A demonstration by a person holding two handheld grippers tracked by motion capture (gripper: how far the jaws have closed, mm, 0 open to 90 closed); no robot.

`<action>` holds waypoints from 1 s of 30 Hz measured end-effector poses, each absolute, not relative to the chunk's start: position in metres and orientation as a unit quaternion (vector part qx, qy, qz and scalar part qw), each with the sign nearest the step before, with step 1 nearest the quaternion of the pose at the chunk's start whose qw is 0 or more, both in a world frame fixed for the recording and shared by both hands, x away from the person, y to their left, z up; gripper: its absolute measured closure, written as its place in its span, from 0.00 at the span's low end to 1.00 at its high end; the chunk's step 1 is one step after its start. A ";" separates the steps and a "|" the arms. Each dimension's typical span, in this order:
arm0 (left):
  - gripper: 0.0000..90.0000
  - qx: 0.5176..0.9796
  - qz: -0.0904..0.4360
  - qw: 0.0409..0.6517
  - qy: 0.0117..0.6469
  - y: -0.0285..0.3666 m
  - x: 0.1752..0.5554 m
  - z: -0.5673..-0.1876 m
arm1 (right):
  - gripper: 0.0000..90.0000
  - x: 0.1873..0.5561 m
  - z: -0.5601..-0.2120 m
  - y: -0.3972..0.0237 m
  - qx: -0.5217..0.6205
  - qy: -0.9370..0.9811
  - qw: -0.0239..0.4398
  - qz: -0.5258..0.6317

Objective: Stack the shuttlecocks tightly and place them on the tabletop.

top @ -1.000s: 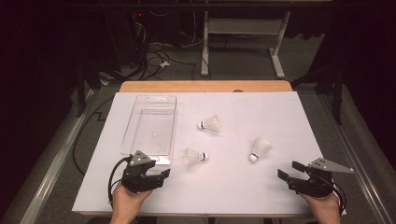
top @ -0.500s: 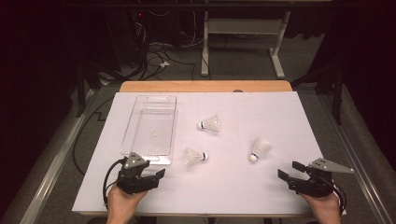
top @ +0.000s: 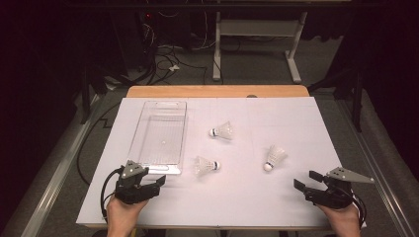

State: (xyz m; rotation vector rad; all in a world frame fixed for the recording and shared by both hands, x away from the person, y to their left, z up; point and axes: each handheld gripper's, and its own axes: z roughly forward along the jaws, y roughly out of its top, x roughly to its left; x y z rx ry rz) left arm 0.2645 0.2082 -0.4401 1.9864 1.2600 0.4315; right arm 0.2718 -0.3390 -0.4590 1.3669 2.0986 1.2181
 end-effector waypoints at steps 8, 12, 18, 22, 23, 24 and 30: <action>0.37 0.752 0.176 0.382 0.507 0.224 0.263 -0.443 | 0.29 0.272 -0.459 -0.339 0.483 0.742 0.178 0.430; 0.37 0.747 0.181 0.387 0.509 0.229 0.261 -0.445 | 0.29 0.272 -0.459 -0.339 0.484 0.742 0.178 0.429; 0.37 0.744 0.185 0.389 0.511 0.233 0.260 -0.448 | 0.29 0.272 -0.459 -0.339 0.484 0.741 0.179 0.429; 0.36 0.738 0.191 0.394 0.514 0.236 0.259 -0.450 | 0.29 0.272 -0.459 -0.339 0.486 0.740 0.179 0.429; 0.36 0.738 0.191 0.394 0.514 0.237 0.259 -0.451 | 0.29 0.272 -0.459 -0.339 0.485 0.741 0.180 0.428; 0.36 0.736 0.192 0.395 0.516 0.237 0.259 -0.451 | 0.29 0.272 -0.459 -0.338 0.485 0.741 0.180 0.428; 0.36 0.737 0.197 0.394 0.513 0.238 0.258 -0.455 | 0.30 0.272 -0.458 -0.338 0.486 0.740 0.185 0.426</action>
